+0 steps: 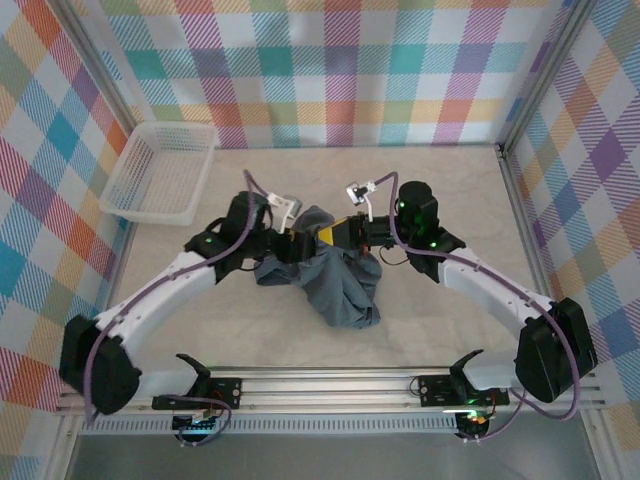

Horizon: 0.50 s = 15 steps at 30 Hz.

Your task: Fold the inside-out t-shirt

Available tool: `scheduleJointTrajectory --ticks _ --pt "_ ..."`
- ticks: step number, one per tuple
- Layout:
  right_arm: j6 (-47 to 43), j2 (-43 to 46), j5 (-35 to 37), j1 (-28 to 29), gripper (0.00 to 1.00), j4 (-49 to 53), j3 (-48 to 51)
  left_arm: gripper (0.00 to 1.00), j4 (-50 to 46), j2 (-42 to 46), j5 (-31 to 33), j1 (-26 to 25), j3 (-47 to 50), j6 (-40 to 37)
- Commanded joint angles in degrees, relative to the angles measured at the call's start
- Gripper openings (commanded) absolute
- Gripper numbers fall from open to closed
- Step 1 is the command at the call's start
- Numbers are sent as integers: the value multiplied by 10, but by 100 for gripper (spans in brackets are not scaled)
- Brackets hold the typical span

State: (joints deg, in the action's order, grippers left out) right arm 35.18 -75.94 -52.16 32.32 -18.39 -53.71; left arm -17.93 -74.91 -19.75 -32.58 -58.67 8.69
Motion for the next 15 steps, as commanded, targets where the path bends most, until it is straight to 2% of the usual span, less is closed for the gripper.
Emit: scheduleJointTrajectory --ticks 1,2,3,4,5,7,9,10,12,13,15 --pt "10 1 -48 0 0 -17 -24 57 57 -38 68 -12 -24 -23" --pt "7 3 -48 0 0 -8 -25 47 68 -43 74 -12 -27 -17" --pt "-1 7 -43 -2 0 13 -27 20 75 -41 78 -11 -31 -10" --pt "-10 11 -35 -6 0 35 -28 0 79 -35 83 -11 -32 -2" --pt "-22 16 -21 -18 0 62 -26 0 82 -21 80 -8 -33 12" --pt "-38 21 29 -56 0 119 -10 0 83 9 34 16 -40 75" --pt "-38 -1 72 -121 0 157 20 0 87 31 -61 59 -53 170" --pt "-38 -26 62 -151 0 156 33 0 88 38 -101 71 -60 201" --pt "-41 -93 -4 -189 1 141 39 0 92 52 -161 83 -69 244" --pt "-41 -118 -30 -190 6 138 31 0 92 57 -177 83 -71 254" --pt "-20 -148 -75 -187 26 118 18 0 93 62 -209 83 -75 273"
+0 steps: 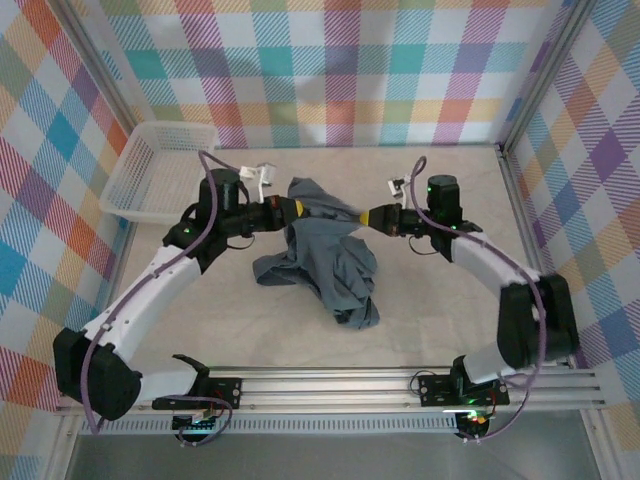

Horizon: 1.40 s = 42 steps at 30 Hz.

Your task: Fold the inside-out t-shirt

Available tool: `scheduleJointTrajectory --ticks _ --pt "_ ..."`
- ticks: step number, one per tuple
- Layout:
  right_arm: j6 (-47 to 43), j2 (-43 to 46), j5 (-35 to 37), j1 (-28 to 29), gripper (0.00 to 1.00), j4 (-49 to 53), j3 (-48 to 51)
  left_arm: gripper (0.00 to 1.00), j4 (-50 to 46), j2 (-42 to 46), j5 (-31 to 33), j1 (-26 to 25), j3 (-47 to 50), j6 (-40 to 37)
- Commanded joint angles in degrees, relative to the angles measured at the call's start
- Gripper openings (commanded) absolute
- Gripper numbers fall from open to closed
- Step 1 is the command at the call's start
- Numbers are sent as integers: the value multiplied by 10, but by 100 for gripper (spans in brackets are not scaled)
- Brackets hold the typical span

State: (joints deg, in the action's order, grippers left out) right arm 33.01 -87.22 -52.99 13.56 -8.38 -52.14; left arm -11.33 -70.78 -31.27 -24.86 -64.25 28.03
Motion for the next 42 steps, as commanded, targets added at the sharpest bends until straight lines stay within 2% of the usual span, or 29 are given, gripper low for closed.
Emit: scheduleJointTrajectory --ticks 1,4,7,10,12,14,17,19,22,23,25,26,27,29,31,34,36,38,42 --pt "15 -33 -70 1 31 6 2 0 23 21 -99 6 -21 85" --pt "6 34 -16 1 37 30 10 0 3 21 -86 6 -17 75" --pt "-27 148 118 13 43 77 31 0 -2 8 -85 6 -12 65" --pt "-152 233 243 100 47 133 16 0 -10 -11 -89 3 -18 58" --pt "-231 234 310 171 49 184 -28 0 -14 -19 -86 3 -23 54" --pt "-257 216 354 209 51 201 -60 0 -16 -26 -86 1 -29 50" --pt "-287 176 365 243 56 190 -97 0 -27 -30 -82 -1 -38 45" --pt "-297 136 347 249 57 198 -125 0 -28 -28 -79 -2 -40 44" --pt "-285 85 315 252 45 225 -172 0 -32 -24 -71 -2 -40 43" --pt "-279 76 305 253 36 227 -182 0 -33 -22 -70 -2 -38 42" --pt "-262 74 287 254 11 222 -190 0 -38 -20 -67 -2 -35 36" --pt "-247 81 277 253 3 214 -189 0 -40 -19 -60 -2 -34 25" --pt "-233 91 263 252 0 205 -186 0 -78 -18 -44 -2 -31 2" --pt "-203 110 214 248 0 178 -169 0 -122 -17 11 -2 -11 -70" --pt "-137 124 127 230 0 118 -147 2 -120 -16 81 -1 45 -139" --pt "15 126 22 194 0 -20 -113 17 -10 -1 104 13 146 -164" --pt "83 123 -2 175 0 -74 -101 28 52 26 103 12 182 -151" --pt "92 121 -13 163 0 -71 -98 38 87 55 108 12 202 -137" --pt "124 107 -27 140 0 -85 -89 52 80 120 120 13 209 -165"
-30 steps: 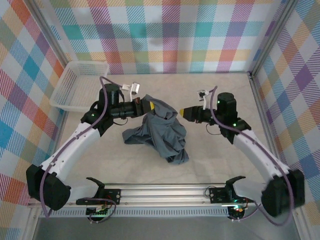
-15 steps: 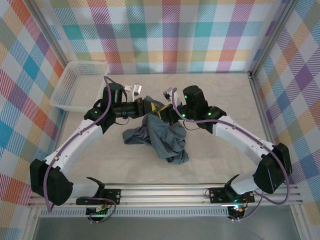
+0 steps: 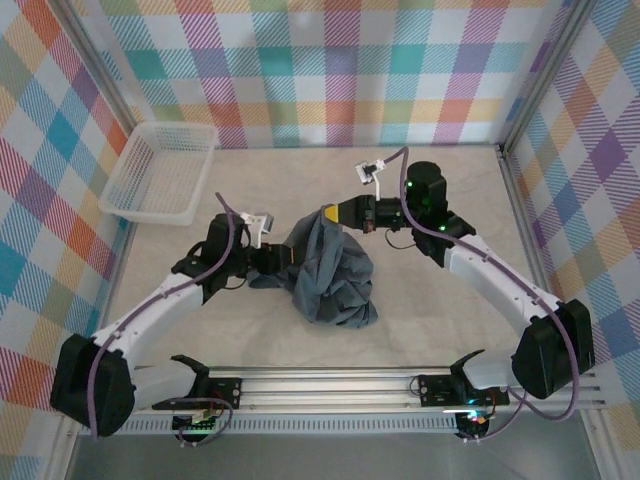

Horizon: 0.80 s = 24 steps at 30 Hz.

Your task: Fold the inside-out t-shirt

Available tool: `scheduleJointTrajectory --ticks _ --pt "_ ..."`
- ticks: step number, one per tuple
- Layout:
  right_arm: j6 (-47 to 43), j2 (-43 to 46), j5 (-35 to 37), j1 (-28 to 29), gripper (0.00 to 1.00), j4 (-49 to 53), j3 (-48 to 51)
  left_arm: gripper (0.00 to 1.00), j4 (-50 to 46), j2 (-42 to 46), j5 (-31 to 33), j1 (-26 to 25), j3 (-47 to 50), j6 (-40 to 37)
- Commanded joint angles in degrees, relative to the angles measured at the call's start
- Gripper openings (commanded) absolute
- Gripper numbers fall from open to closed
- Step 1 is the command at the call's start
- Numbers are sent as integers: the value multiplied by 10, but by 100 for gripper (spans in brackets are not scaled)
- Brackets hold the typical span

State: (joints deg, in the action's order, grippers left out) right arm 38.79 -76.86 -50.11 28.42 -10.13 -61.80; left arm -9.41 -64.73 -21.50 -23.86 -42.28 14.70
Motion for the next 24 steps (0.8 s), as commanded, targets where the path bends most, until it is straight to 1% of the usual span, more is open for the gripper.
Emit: scheduleJointTrajectory --ticks 1,3,4,6,8,9,11,14,16,17,18,19,20,21,23,24 --pt "70 -1 -58 -10 0 -63 5 56 47 77 17 3 -14 -45" --pt "64 -10 -58 -11 0 -42 -6 61 22 101 -7 -3 -27 -74" --pt "63 -14 -59 -11 0 -36 -11 61 10 110 -20 -13 -39 -90" --pt "59 -19 -58 -11 0 -29 -16 53 -12 113 -34 -41 -67 -105" --pt "56 -21 -55 -11 0 -23 -20 47 -14 94 -37 -69 -92 -90" --pt "54 -22 -52 -11 0 -20 -23 45 -7 76 -43 -79 -104 -72" --pt "56 -25 -53 -11 0 -19 -27 46 7 38 -46 -93 -122 -52" --pt "64 -24 -52 -10 0 -15 -30 52 21 -18 -12 -101 -144 -38" --pt "61 -24 -48 -10 0 8 -34 54 41 -44 -6 -101 -157 -27" --pt "58 -25 -47 -10 0 19 -36 49 50 -53 -6 -101 -162 -22" --pt "54 -26 -47 -10 0 28 -38 34 55 -62 -10 -101 -170 -15" --pt "49 -28 -43 -14 0 40 -39 7 57 -66 -21 -101 -179 -6" --pt "43 -29 -35 -19 1 54 -38 0 59 -68 -31 -100 -186 11" --pt "34 -31 -16 -32 3 75 -34 0 66 -68 -51 -95 -192 43" --pt "18 -39 27 -72 5 103 -13 0 106 -69 -112 -82 -197 121" --pt "6 -48 31 -90 9 109 -8 0 137 -69 -135 -78 -196 161"
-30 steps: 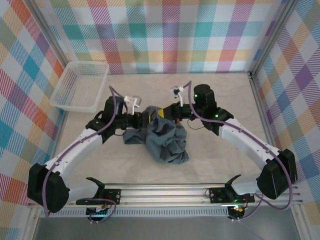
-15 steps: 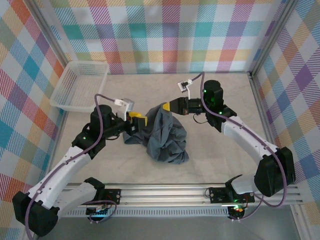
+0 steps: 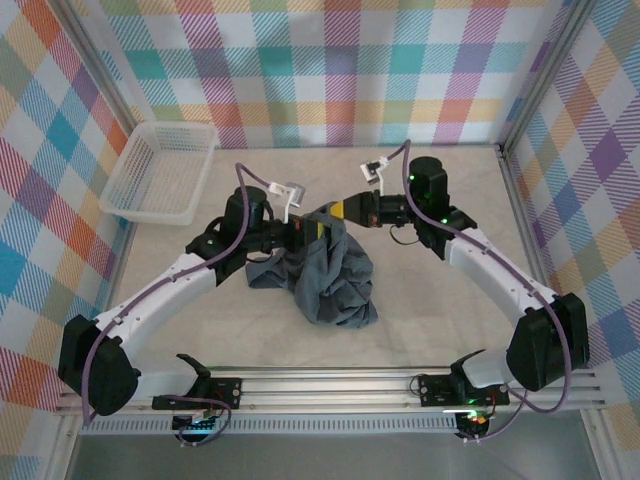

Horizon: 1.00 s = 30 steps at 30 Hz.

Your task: Fold the inside-out t-shirt

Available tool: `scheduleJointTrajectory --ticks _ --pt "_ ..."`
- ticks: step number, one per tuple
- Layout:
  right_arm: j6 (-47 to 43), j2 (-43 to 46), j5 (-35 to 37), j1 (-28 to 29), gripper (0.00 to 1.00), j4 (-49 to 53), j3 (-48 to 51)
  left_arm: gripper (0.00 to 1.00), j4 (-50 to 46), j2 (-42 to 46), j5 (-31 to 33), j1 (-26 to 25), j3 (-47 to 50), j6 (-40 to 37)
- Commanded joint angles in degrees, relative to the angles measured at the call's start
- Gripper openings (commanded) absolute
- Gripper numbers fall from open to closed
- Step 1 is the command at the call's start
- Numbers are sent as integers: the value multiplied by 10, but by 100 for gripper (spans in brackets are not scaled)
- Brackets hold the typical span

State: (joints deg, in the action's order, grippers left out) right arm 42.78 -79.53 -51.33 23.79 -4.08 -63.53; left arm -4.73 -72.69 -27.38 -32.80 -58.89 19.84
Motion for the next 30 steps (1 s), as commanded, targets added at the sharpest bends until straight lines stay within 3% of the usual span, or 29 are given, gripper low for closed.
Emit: scheduleJointTrajectory --ticks 1,3,6,12,17,20,21,26,28,30 --pt "-59 -32 35 -55 16 54 8 0 113 13 -85 12 -26 135" --pt "-94 -45 21 -59 23 86 -10 0 127 21 -86 12 -21 160" --pt "-94 -31 -1 -61 31 86 -7 0 81 31 -72 12 -20 130" --pt "-33 110 86 -48 49 -16 159 0 86 22 -77 12 -1 128" --pt "-172 213 263 29 63 3 237 0 83 2 -86 12 -20 128" --pt "-265 243 390 86 83 -90 299 0 67 -7 -89 12 -34 119" --pt "-310 242 431 103 86 -128 312 0 65 -8 -90 12 -35 118" --pt "-462 164 634 139 86 -196 281 0 68 -5 -82 12 -31 122" --pt "-515 128 686 143 86 -232 268 0 67 -1 -79 12 -27 122" --pt "-534 111 684 142 85 -249 257 0 63 3 -77 12 -26 118"
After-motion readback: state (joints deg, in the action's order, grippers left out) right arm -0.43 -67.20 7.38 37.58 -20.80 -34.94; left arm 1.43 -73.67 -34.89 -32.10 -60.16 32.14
